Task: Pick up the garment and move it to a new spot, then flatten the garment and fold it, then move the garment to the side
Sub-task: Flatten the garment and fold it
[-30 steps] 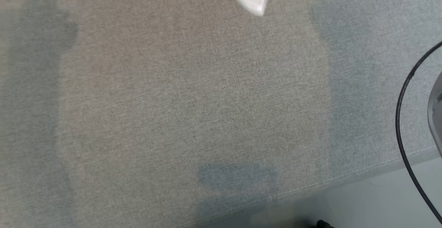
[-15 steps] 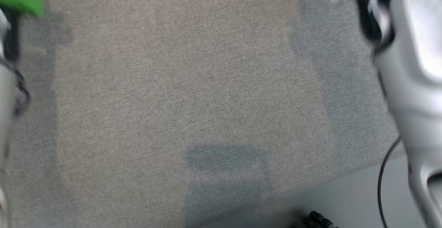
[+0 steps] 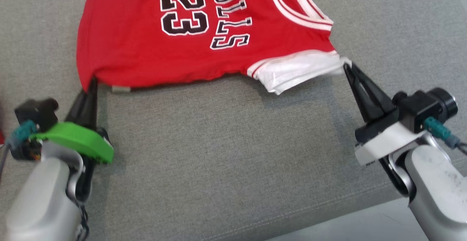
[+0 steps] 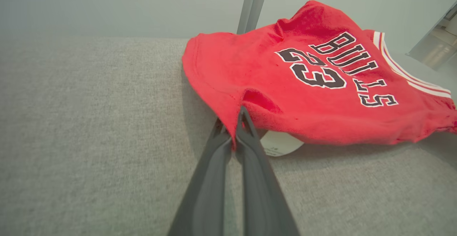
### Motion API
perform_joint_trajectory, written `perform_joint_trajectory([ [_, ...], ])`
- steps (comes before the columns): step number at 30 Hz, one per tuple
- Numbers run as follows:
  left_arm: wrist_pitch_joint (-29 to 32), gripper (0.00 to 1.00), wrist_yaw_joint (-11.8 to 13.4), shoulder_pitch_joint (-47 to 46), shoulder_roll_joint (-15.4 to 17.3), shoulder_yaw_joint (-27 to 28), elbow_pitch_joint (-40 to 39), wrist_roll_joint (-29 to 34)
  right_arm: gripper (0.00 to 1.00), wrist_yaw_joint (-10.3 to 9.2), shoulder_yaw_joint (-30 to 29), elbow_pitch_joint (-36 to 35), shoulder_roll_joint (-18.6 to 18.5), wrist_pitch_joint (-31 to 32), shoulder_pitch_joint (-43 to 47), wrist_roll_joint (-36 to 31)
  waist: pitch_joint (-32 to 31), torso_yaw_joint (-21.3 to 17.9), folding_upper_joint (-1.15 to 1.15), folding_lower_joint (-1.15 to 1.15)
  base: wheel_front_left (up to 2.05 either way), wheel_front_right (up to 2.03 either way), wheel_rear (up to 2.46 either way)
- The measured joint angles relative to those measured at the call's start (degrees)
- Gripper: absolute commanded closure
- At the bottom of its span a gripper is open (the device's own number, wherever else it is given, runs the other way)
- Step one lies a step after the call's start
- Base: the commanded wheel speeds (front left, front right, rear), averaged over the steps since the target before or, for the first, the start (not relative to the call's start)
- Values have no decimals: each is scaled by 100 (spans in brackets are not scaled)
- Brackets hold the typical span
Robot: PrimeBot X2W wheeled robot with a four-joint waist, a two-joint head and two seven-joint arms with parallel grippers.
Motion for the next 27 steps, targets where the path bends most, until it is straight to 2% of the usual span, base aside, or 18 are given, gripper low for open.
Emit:
perform_joint_trajectory([
  [3, -5, 100, 107, 846, -141, 126, -254, -20, 100, 1, 49, -36, -90, 1, 550, -280, -303, 42, 0, 0, 0, 0, 0],
  [8, -4, 100, 299, 1965, -165, 92, -746, 5, 100, 1, -104, -204, -182, 0, 1228, -349, -764, 105, 0, 0, 0, 0, 0],
  [14, 41, 100, 743, 3359, -226, 36, -1641, -121, 100, 1, -447, -454, -338, 0, 2134, -390, -1274, 146, 0, 0, 0, 0, 0],
  [22, 207, 100, 1228, 4214, -171, 165, -2614, -355, 100, 1, -563, -772, -353, 1, 3009, -254, -1656, 102, 0, 0, 0, 0, 0],
  [27, 481, 100, 1514, 4553, -91, 236, -3129, -499, 100, 1, -593, -815, -344, 1, 3171, -23, -1779, -13, 0, 0, 0, 0, 0],
])
